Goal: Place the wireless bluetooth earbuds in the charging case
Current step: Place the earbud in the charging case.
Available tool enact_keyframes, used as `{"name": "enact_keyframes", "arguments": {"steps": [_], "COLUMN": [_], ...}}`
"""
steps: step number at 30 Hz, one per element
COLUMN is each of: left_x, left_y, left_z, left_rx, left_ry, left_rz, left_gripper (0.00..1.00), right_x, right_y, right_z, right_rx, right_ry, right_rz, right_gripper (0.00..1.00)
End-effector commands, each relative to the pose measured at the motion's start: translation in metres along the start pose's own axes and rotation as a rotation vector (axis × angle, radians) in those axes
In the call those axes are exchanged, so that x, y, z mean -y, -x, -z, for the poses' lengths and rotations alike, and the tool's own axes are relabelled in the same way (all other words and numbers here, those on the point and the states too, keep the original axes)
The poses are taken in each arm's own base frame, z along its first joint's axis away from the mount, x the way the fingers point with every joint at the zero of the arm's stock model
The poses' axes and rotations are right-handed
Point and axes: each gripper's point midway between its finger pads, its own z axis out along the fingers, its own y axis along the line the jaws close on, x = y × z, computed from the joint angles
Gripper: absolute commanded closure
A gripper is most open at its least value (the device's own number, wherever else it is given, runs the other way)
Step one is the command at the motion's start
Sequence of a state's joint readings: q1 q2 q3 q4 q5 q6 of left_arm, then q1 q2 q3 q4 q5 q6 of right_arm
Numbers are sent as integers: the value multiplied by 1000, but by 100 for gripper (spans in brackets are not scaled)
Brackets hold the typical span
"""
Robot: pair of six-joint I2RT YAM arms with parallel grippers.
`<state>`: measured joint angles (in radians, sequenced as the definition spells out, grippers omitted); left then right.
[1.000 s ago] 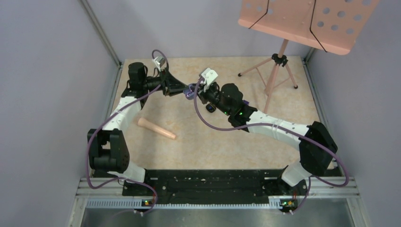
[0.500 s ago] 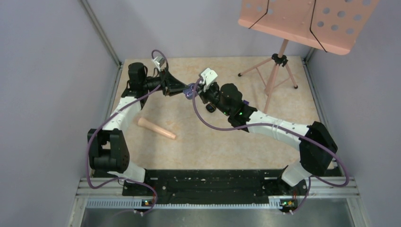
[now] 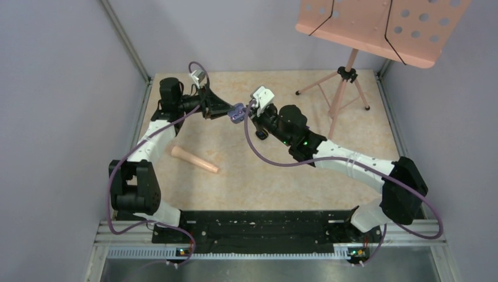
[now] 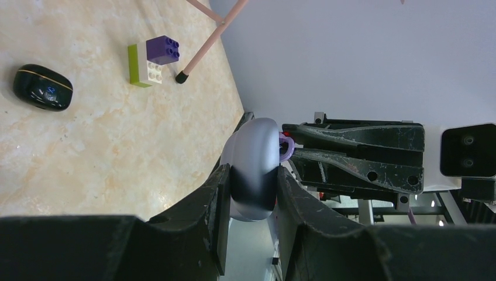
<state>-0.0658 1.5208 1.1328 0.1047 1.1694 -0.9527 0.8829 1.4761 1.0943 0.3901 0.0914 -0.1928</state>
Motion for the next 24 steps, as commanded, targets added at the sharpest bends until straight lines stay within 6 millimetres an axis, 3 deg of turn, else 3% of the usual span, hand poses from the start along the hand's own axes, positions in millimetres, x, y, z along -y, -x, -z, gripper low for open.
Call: {"name": "enact_keyframes", "arguments": {"steps": [1, 7, 20, 24], "left_x": [10, 6, 13, 13], "left_y": [5, 1, -12, -18], "left_z": [3, 3, -1, -4], "left_rx": [16, 6, -44, -67], "left_ry": [-27, -27, -67, -67], "left_rz": [-65, -57, -114, -148], "left_gripper": [100, 100, 100, 100], "right_x": [-5, -8, -7, -12], "right_y": [9, 12, -5, 1], "right_z": [15, 25, 17, 15], "right_rx": [1, -13, -55, -35], "right_ry": [29, 68, 68, 92], "right_rz": [18, 41, 38, 37], "right_gripper": [98, 98, 99, 99]}}
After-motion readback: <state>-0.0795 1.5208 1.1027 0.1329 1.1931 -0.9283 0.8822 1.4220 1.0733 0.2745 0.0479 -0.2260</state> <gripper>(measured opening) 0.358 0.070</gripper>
